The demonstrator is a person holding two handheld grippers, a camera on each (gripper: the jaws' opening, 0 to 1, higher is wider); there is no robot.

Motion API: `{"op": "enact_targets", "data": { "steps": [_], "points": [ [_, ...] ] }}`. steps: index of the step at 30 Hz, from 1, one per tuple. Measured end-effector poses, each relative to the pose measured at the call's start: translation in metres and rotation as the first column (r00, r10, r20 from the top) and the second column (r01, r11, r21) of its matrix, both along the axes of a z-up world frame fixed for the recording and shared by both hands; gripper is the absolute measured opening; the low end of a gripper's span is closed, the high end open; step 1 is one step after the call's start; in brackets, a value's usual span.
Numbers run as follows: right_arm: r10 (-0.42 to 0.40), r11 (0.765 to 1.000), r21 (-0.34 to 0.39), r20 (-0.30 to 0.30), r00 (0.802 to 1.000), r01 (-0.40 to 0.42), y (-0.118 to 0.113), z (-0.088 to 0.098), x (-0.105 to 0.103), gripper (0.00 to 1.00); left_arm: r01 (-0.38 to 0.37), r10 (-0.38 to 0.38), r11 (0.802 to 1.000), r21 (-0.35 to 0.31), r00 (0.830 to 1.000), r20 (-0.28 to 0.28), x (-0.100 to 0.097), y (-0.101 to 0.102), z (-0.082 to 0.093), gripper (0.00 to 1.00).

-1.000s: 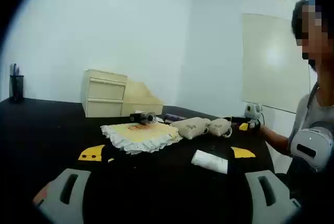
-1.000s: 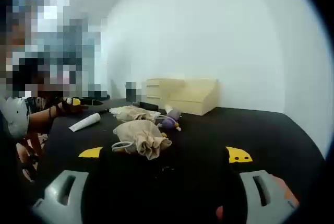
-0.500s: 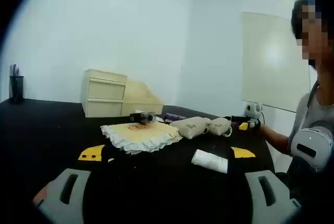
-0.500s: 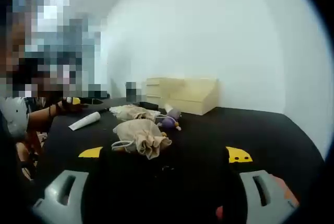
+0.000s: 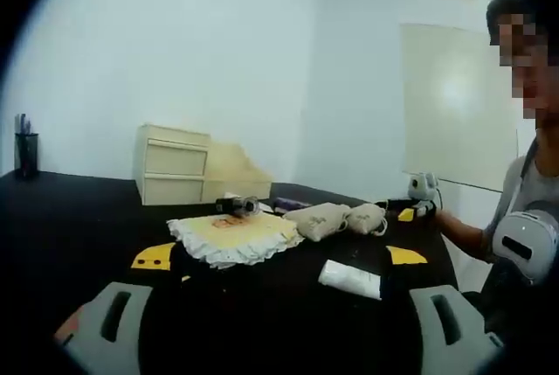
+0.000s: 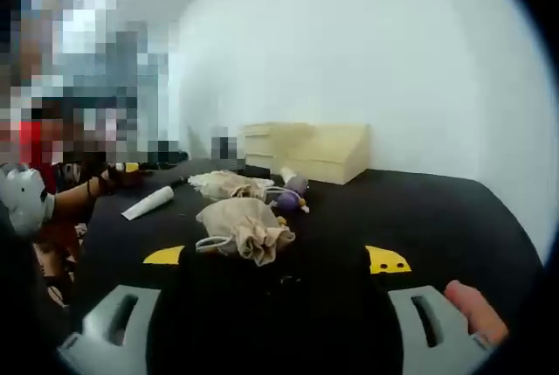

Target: Open the drawer, pick up the cosmetic bottles from the table one by one, place them into the drawer, release the gripper, close the drawer, and move the gripper away

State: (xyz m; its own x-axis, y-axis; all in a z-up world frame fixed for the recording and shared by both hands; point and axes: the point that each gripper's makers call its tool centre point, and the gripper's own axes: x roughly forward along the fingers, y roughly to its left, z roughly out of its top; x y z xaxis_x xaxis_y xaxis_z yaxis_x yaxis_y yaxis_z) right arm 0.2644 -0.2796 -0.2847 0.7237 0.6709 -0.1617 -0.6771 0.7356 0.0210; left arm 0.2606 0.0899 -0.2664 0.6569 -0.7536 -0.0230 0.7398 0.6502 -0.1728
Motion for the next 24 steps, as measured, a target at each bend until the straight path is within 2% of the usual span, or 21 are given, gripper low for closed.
{"op": "enact_targets", "data": {
  "steps": [9,12,16,20,24],
  "points": [
    [0.066,0.994,-0.088,0.041,0.997,-0.063,0.010,0.042,-0.003,0.70,0.026,-0.026,1.000,-0.013,0.998,0.054,0.004,-0.017,0.031,0.93],
    [0.092,0.991,-0.103,0.036,0.995,-0.087,0.016,0.049,-0.006,0.68,0.032,-0.032,0.999,-0.014,0.998,0.061,0.007,-0.022,0.041,0.87],
    [0.111,0.987,-0.124,0.032,0.993,-0.106,0.021,0.056,-0.005,0.64,0.041,-0.040,0.999,-0.019,0.997,0.073,0.011,-0.029,0.052,0.87],
    [0.128,0.977,-0.177,0.041,0.991,-0.119,0.026,0.057,0.003,0.53,0.064,-0.064,0.998,0.003,0.994,0.088,0.012,-0.039,0.058,0.87],
    [0.151,0.967,-0.209,0.015,0.988,-0.145,0.032,0.053,0.009,0.40,0.095,-0.097,0.995,0.033,0.991,0.091,0.006,-0.053,0.058,0.87]
  ]
}}
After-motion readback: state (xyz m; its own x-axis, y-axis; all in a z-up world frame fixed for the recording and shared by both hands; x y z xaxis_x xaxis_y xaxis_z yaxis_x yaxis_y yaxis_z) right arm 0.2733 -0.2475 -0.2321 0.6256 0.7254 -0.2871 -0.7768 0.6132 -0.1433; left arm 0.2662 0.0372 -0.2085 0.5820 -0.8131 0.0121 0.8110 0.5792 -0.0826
